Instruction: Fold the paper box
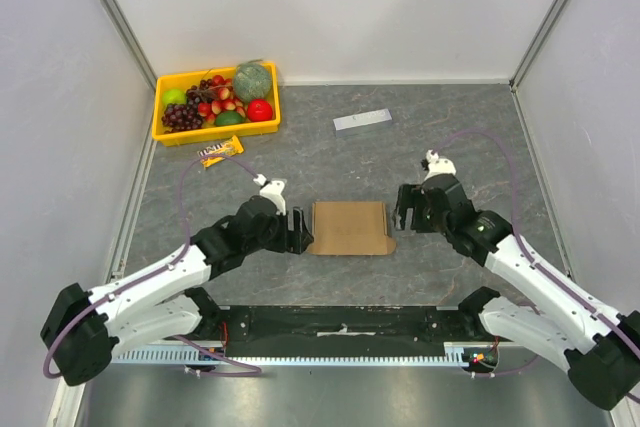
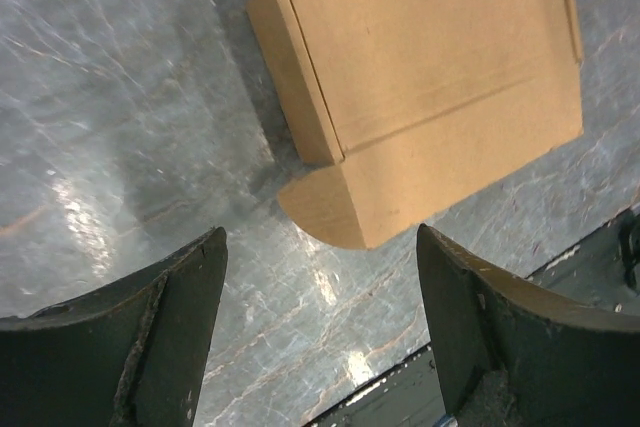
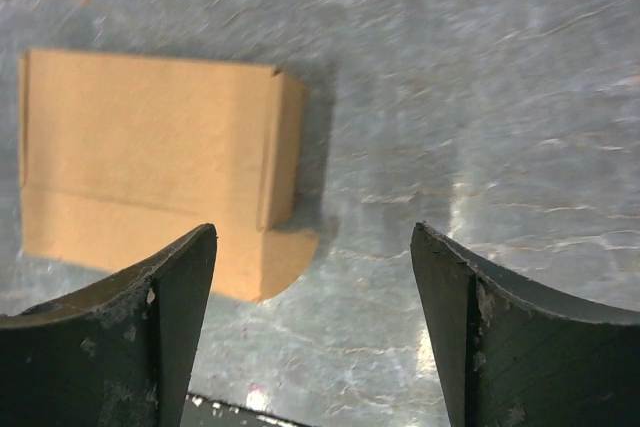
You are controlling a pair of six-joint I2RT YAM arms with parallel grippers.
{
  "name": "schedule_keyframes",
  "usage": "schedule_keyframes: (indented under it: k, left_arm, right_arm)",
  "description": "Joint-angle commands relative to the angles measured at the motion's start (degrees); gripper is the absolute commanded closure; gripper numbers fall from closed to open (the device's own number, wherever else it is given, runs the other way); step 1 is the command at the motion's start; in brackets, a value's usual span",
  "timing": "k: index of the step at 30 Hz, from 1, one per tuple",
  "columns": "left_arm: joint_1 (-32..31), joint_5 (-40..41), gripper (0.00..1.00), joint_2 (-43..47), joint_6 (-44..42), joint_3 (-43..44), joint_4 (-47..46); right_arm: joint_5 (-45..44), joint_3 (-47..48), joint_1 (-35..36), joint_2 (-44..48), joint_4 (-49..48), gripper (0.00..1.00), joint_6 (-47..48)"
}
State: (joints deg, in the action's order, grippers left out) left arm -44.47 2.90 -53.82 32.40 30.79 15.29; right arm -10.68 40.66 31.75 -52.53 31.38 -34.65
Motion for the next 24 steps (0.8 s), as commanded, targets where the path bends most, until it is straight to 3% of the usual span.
schedule_keyframes:
  k: [1,7,24]
  left_arm:
    - [-4.3,1.8,0.18,-2.6,3.8,-0.4,-3.8]
    - [-5.9,4.6,0.18,-4.4,5.8,-1.3,-3.9]
    - [-6.2,3.2,0.19,-11.0,6.2,0.3,-9.0]
  right_arm:
    - [-1.1,-1.6,7.3,2.3,0.4,0.14,-4.9]
    - [-0.7,-5.4,11.0,0.2,-3.3,0.14,-8.6]
    - [0.6,-8.8,11.8,-7.0,-10.7,0.17,-10.0]
